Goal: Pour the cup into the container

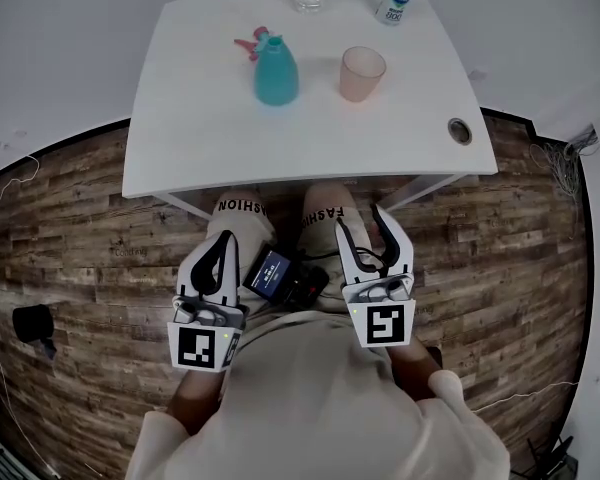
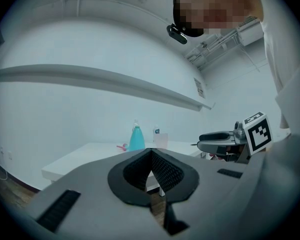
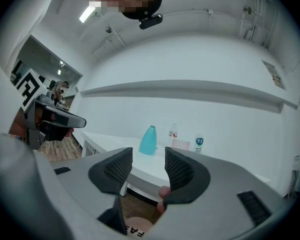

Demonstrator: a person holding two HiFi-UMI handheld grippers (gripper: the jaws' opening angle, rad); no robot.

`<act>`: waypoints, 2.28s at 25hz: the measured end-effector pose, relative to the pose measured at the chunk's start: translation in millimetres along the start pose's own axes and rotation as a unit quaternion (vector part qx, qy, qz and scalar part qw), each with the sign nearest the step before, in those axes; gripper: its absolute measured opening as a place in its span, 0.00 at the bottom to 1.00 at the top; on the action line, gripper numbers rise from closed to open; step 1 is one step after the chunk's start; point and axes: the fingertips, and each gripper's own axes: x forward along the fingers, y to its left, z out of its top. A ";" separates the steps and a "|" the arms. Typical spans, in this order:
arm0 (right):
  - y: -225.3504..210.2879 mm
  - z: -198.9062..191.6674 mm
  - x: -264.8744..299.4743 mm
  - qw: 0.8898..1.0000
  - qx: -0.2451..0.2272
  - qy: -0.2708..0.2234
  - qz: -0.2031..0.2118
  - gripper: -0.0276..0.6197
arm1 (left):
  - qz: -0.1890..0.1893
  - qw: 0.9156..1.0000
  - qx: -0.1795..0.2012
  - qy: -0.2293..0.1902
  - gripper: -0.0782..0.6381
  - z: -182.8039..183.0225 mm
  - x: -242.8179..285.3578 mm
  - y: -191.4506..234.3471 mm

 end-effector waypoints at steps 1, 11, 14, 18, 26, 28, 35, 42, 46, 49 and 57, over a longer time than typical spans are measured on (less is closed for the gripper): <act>0.5 0.6 0.4 1.000 -0.002 -0.001 0.002 0.36 | 0.001 1.000 0.000 0.000 0.12 -0.2 0.2 0.3; -0.4 1.6 -1.8 1.000 0.003 0.004 0.002 0.36 | 0.005 1.000 -0.002 0.005 0.12 -1.1 -4.0 4.2; -0.9 4.4 -3.9 1.000 0.000 0.005 0.002 0.36 | 0.006 1.000 -0.004 0.004 0.12 -0.5 -5.6 5.9; 0.2 6.7 -9.9 1.000 0.001 0.003 -0.001 0.36 | 0.007 1.000 -0.006 0.003 0.12 -0.6 -9.8 5.4; -2.9 10.5 -25.8 1.000 0.000 0.002 -0.011 0.36 | 0.009 1.000 -0.015 0.001 0.12 -0.7 -19.2 0.7; -4.1 13.0 -28.2 1.000 -0.001 -0.003 -0.014 0.36 | 0.010 1.000 -0.014 0.001 0.12 -0.1 -20.9 0.6; -4.4 12.1 -36.9 1.000 -0.003 0.003 -0.016 0.36 | 0.010 1.000 -0.015 0.002 0.12 -1.5 -25.3 -2.0; 1.9 11.3 -46.0 1.000 -0.005 0.008 -0.015 0.36 | 0.010 1.000 -0.018 0.007 0.12 -6.4 -34.6 -4.6; 6.9 12.6 -56.1 1.000 -0.003 -0.001 -0.014 0.36 | 0.006 1.000 -0.018 0.009 0.12 -9.3 -43.0 -13.4; 11.0 12.0 -68.7 1.000 0.002 -0.001 -0.016 0.36 | 0.003 1.000 -0.016 0.012 0.12 -9.8 -53.8 -23.0; 27.4 11.6 -100.1 1.000 0.013 0.008 -0.017 0.36 | 0.001 1.000 -0.014 0.015 0.12 -11.6 -86.3 -34.5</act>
